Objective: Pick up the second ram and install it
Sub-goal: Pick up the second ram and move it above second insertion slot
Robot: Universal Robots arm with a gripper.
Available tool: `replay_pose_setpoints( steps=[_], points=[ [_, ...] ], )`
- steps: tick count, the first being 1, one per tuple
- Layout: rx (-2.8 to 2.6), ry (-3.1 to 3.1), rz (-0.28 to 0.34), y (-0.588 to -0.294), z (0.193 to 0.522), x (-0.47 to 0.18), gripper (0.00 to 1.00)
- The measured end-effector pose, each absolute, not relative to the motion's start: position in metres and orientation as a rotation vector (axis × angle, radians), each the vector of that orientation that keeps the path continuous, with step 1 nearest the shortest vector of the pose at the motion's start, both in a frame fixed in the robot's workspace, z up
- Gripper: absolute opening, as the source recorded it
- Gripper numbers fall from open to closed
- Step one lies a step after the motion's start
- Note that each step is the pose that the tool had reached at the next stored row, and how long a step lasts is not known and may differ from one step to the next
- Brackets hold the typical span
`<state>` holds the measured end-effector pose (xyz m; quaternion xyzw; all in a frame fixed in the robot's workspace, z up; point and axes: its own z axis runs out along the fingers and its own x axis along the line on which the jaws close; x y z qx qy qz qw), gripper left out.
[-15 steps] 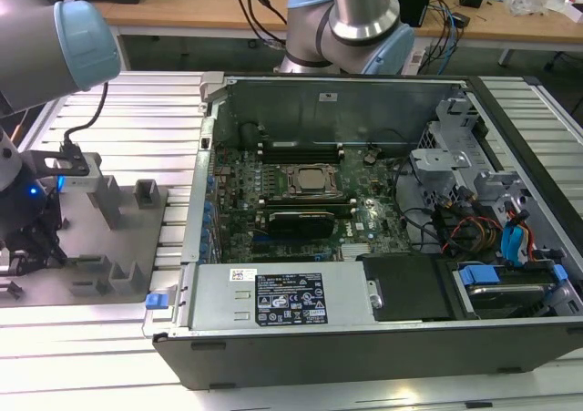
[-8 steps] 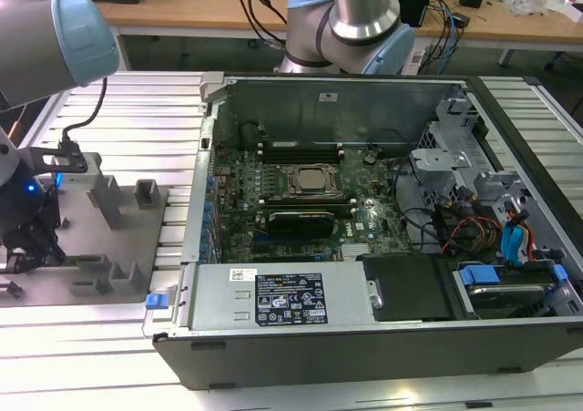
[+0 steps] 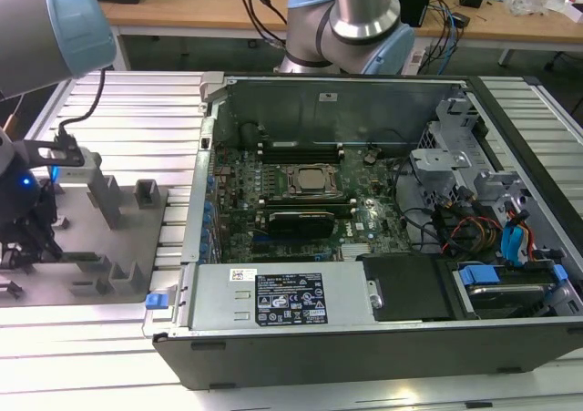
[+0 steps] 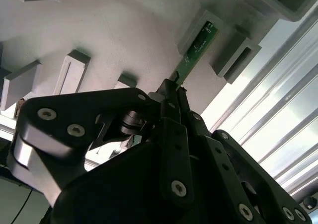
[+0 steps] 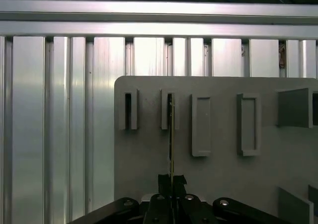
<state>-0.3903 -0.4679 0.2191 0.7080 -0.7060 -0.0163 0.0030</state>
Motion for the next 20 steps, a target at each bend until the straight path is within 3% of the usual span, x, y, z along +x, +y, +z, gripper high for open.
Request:
replay_pose_setpoints(
  steps=[20],
  points=[
    [2.220,-2.214,-0.051,-0.468,0.249,-0.390,0.13]
  ],
)
